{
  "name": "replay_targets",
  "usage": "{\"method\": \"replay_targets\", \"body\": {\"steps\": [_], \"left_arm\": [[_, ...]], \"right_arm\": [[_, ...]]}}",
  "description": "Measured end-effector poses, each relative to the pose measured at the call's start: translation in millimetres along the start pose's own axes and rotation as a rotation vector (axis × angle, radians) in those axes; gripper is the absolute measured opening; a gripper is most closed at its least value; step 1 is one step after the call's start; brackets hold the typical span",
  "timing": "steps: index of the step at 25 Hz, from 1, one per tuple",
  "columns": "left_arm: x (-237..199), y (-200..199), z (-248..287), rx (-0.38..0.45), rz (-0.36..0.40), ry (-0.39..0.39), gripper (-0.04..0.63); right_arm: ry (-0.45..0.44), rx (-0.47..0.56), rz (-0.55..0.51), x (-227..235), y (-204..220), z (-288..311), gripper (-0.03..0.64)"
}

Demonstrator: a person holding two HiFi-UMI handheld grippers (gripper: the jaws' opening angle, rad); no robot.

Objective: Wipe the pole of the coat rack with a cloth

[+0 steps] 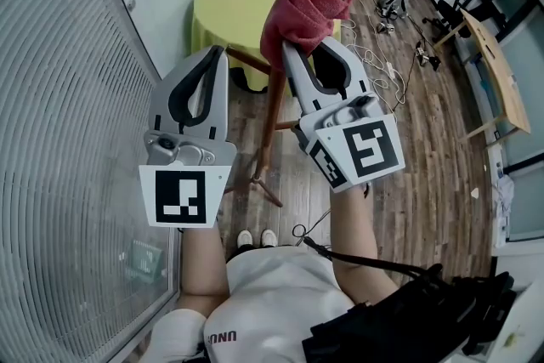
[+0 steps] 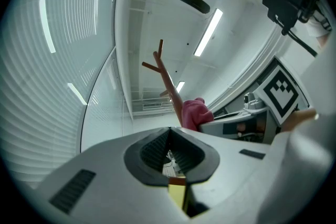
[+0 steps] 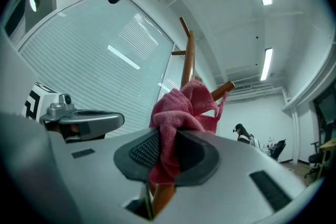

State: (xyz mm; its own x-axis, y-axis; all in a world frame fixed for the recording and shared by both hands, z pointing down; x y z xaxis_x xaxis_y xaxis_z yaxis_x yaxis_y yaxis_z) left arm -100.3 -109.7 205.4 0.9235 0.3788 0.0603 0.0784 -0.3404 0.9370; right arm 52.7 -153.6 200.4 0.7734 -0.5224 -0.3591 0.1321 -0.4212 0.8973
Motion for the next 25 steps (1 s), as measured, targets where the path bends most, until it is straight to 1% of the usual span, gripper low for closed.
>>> {"method": "replay_targets", "body": {"steps": [25], "left_arm": [[-1,11,-7,-0.042,-0.020,-0.003,0.014]], "right_arm": [[-0.003,-0.067,0.035,-9,22,-6,0.074]]}}
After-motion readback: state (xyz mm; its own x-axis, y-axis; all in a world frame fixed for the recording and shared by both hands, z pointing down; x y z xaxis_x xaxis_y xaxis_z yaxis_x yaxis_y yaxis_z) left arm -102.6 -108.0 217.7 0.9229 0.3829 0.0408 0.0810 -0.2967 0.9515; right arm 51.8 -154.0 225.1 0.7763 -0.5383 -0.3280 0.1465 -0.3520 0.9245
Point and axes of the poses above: the fingertips, and each gripper's own axes: z forward along the fingers, x to its right, y out of its underside, the point moved 7 cm from there along -z, backward along the fingers, and after that the axes turned 11 degrees about -z, right-handed, at the moved point
